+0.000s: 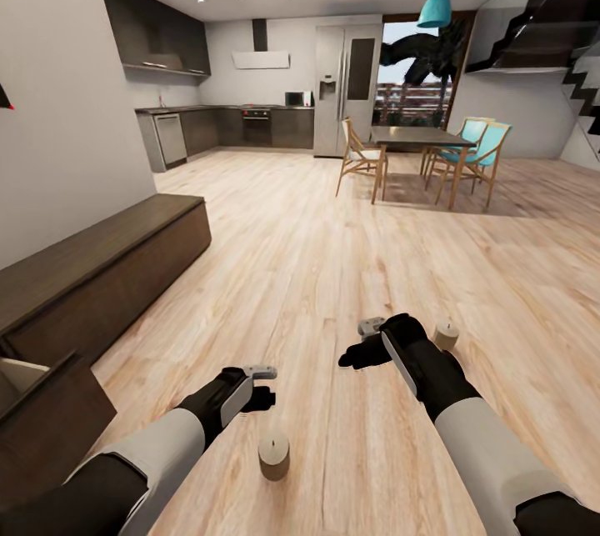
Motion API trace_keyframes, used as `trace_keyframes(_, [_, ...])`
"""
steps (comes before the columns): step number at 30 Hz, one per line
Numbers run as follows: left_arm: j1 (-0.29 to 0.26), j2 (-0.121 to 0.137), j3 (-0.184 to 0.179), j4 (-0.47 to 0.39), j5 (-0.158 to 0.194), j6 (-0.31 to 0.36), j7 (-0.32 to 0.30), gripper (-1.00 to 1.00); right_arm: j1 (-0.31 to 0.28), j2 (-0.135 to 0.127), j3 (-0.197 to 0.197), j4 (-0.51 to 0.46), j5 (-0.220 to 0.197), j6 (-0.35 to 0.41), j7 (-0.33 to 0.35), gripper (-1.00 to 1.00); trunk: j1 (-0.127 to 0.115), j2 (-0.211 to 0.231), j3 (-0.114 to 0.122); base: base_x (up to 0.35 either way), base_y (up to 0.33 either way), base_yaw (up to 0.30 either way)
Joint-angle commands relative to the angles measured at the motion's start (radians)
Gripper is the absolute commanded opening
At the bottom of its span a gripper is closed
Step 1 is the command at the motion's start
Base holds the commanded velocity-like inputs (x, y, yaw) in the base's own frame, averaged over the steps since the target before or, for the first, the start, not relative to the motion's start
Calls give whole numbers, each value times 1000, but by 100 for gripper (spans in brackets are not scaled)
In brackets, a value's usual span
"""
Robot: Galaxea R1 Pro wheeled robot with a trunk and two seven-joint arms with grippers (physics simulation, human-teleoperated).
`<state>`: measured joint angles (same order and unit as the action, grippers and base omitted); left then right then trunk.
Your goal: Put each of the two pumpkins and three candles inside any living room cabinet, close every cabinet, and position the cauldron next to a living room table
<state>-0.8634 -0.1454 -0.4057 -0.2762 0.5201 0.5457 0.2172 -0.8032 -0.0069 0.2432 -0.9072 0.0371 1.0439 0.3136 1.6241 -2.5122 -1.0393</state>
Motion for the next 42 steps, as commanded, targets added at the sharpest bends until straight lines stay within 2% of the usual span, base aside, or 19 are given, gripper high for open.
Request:
trace_keyframes(1, [-1, 0, -7, -1, 11, 4, 8, 100, -1, -1, 2, -1, 4, 3, 4, 100, 0, 0, -1, 154, -14, 0])
trace_keyframes(9, [0, -6, -7, 3, 11, 3, 8, 100, -1, -1, 2, -1, 4, 3, 4, 100, 0, 0, -1, 46, -20, 0])
trace_keyframes(21, [-1, -5, -6, 4, 9, 3, 16, 100, -1, -1, 2, 0, 7, 3, 4, 100, 0, 0, -1, 0, -220, 0])
trace_keyframes(35, [-1, -4, -7, 7, 8, 10, 22, 100, -1, -1, 1, 2, 6, 3, 2, 100, 0, 0, -1, 0, -13, 0])
trace_keyframes(42, [-1, -3, -7, 9, 8, 49, 22, 100, -1, -1, 1, 2, 6, 3, 2, 100, 0, 0, -1, 0, 0, 0])
